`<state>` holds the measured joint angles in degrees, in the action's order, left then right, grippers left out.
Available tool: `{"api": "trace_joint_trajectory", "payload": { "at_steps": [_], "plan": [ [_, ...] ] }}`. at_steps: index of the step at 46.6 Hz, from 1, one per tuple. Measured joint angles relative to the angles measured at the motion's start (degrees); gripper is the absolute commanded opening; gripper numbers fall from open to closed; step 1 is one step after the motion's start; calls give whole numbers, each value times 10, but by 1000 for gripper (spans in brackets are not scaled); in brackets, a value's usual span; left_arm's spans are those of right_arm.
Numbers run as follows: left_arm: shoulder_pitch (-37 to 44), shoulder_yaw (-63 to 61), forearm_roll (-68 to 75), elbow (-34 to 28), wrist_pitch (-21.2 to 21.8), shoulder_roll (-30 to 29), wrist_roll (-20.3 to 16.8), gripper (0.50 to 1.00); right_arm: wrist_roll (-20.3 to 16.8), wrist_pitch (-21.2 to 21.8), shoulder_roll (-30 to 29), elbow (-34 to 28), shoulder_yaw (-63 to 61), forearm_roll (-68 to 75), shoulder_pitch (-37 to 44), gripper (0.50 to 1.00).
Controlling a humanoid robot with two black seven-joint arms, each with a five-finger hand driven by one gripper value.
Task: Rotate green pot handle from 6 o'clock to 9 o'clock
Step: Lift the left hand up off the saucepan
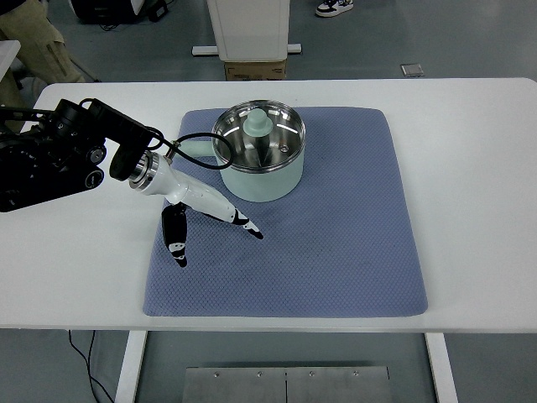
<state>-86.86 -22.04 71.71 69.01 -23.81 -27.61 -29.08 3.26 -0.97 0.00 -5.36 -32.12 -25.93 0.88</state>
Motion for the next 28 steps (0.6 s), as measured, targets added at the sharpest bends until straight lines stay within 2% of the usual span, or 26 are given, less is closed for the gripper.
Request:
{"api": "trace_joint_trajectory", "payload": {
  "at_steps": [12, 28],
  "plan": [
    [9, 33, -61, 8, -1, 15, -8, 1000, 0, 0, 0, 0, 0, 0, 0, 1000],
    [18, 97, -213, 9, 4, 36, -5, 1000, 0, 0, 0, 0, 0, 0, 0, 1000]
  ]
}}
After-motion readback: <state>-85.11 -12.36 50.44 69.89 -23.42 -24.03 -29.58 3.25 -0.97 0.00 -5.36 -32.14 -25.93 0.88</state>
